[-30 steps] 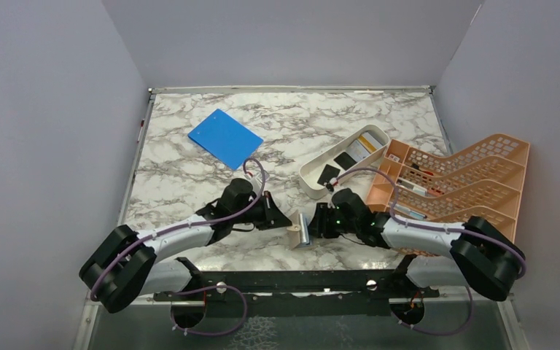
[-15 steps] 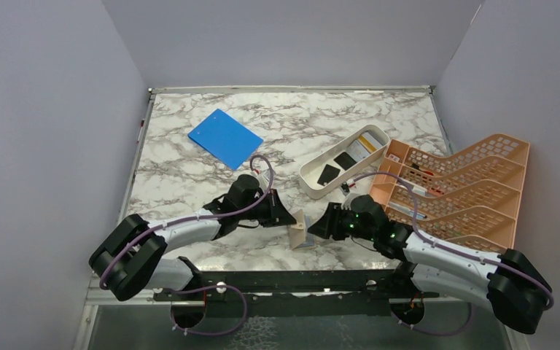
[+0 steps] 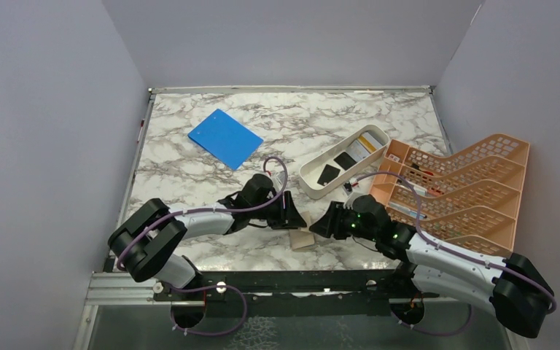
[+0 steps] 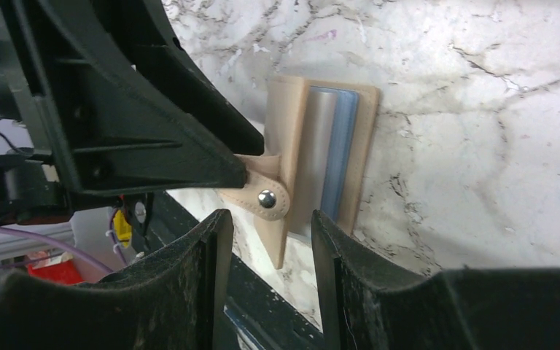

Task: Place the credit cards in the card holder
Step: Close the card holder at the center of the board.

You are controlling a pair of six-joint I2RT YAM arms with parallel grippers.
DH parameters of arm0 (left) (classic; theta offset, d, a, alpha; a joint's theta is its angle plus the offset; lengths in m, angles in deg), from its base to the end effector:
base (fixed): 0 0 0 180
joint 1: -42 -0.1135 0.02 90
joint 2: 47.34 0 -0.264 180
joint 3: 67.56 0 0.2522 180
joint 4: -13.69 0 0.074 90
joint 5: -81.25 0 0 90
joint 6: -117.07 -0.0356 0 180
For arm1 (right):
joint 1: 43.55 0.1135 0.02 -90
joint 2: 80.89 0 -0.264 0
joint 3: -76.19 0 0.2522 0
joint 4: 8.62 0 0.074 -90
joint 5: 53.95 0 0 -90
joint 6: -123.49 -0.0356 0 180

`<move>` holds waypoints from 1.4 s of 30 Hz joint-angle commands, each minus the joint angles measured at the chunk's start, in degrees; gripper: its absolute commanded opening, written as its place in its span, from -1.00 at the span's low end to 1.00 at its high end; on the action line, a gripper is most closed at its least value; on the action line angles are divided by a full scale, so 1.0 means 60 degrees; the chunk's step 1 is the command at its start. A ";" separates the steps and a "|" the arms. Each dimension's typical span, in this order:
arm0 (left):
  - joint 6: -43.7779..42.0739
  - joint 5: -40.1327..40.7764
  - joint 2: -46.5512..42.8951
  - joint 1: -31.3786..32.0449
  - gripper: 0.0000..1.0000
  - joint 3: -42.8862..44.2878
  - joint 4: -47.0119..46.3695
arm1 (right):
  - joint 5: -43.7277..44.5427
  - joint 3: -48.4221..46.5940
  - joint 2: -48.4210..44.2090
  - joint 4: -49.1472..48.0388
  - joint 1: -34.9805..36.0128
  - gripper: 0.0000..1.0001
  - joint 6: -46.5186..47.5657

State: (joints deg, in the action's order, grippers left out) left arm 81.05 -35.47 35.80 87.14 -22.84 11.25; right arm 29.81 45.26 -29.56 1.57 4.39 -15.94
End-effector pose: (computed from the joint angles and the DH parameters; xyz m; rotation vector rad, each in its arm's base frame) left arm 0.1803 -0.2039 0.1567 0.1099 2.5347 -1.3651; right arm 0.1215 0.1404 0.1760 -0.0418 2.3132 1.0741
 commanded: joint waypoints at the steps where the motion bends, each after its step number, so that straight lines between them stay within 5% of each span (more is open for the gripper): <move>1: -0.0178 0.0010 0.0218 0.0192 -0.04 0.0366 -0.0200 | 0.0640 -0.0180 -0.0022 0.0665 0.0042 -0.04 0.0241; 25: -0.0859 0.1240 0.0676 0.0498 0.28 0.2095 0.2649 | 0.0512 -0.1527 0.0416 0.2082 0.0051 -0.10 0.1428; 34: -0.1080 0.2998 -0.0442 0.0489 0.28 0.2059 0.4476 | 0.0871 -0.1563 0.1956 0.1939 0.0051 -0.17 0.1780; 42: -0.0517 0.2002 -0.0551 0.0491 0.27 0.0737 0.3060 | 0.1151 -0.1475 0.1974 0.2073 0.0051 -0.23 0.1913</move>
State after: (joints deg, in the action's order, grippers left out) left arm 76.02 -20.52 32.19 89.77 -14.27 34.37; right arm 34.36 36.98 -16.29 13.72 4.39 -5.88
